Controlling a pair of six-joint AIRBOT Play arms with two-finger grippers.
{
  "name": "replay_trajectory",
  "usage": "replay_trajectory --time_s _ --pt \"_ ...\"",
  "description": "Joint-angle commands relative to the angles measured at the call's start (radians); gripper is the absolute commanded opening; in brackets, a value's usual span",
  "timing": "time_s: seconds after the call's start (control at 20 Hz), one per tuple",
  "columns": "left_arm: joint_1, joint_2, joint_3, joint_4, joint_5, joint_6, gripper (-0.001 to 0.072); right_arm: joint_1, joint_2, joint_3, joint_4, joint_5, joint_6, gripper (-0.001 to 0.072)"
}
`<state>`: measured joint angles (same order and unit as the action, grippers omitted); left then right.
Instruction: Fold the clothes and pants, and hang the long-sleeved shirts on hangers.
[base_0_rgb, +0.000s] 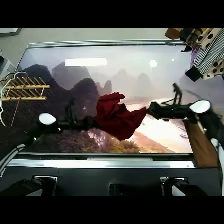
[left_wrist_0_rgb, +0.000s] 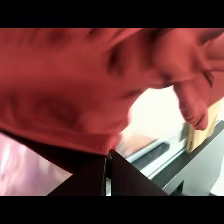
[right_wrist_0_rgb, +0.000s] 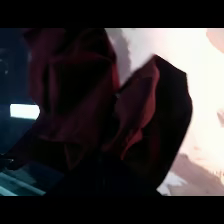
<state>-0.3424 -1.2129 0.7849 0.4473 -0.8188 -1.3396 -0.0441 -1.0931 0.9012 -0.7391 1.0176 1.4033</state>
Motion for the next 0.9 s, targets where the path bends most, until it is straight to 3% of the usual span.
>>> replay_trajectory --time_s 0.0,0.2,0.35,0.55,0.85 --pt "0.086 0.056 0.204 0.169 -0.076 -0.072 0.0011 0.001 0.142 0.13 -0.03 -0.064 -0.058 0.0026" --pt "0.204 0.183 0.504 0.492 -0.193 -0.224 0.0011 0.001 0.271 0.38 -0.069 -0.071 -0.061 0.0026" --pt "0.261 0.306 0.711 0.675 -0.249 -0.304 0.0011 0.001 0.36 0.559 -0.121 -0.072 -0.006 0.0026" --pt "0.294 0.488 0.875 0.815 -0.246 -0.403 0.0011 0.001 0.457 0.745 -0.134 -0.111 0.061 0.0026" --pt "0.294 0.623 0.897 0.937 -0.232 -0.535 0.0011 0.001 0.457 0.838 -0.14 -0.222 0.154 0.0026"
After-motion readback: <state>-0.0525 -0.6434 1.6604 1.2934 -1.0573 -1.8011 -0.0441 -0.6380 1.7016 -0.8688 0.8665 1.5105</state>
